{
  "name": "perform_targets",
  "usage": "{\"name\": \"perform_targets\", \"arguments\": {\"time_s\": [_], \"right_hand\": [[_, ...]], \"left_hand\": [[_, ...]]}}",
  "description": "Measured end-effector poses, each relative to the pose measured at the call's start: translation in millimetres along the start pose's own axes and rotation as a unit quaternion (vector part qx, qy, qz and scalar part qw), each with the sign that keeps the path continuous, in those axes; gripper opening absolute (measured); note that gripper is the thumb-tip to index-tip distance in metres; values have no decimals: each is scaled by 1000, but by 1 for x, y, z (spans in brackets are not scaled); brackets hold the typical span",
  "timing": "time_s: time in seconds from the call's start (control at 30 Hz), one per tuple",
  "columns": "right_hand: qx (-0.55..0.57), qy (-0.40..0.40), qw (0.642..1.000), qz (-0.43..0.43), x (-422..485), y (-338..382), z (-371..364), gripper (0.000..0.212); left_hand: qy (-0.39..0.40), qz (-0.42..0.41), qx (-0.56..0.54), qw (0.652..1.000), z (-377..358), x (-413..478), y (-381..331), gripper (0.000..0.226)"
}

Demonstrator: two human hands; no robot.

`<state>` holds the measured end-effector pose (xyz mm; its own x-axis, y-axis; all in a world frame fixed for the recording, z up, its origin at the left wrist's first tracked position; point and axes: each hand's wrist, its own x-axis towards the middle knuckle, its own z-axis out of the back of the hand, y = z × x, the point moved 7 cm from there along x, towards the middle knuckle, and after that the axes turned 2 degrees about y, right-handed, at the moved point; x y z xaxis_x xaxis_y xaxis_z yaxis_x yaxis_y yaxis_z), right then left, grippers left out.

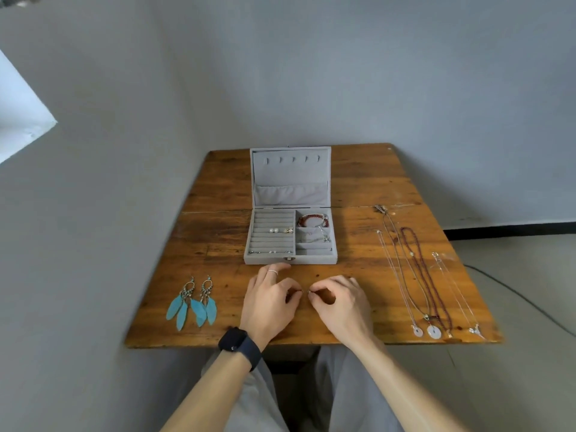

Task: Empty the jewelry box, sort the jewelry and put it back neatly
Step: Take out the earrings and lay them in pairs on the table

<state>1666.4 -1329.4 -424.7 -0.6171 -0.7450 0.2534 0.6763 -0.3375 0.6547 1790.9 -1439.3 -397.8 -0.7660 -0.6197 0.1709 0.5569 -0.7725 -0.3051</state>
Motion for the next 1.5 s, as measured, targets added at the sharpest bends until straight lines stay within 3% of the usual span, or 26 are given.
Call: {"name": "perform_targets", "arguments": {"time_s": [1.03,1.5], "right_hand": [[-10,-13,1000,22,-5,5,3,20],[65,41,997,19,-8,7,12,23]], "left_hand": [[0,-18,20,1000,2,-3,-3,24],[-35,11,16,999,32,-8,25,35]]}}
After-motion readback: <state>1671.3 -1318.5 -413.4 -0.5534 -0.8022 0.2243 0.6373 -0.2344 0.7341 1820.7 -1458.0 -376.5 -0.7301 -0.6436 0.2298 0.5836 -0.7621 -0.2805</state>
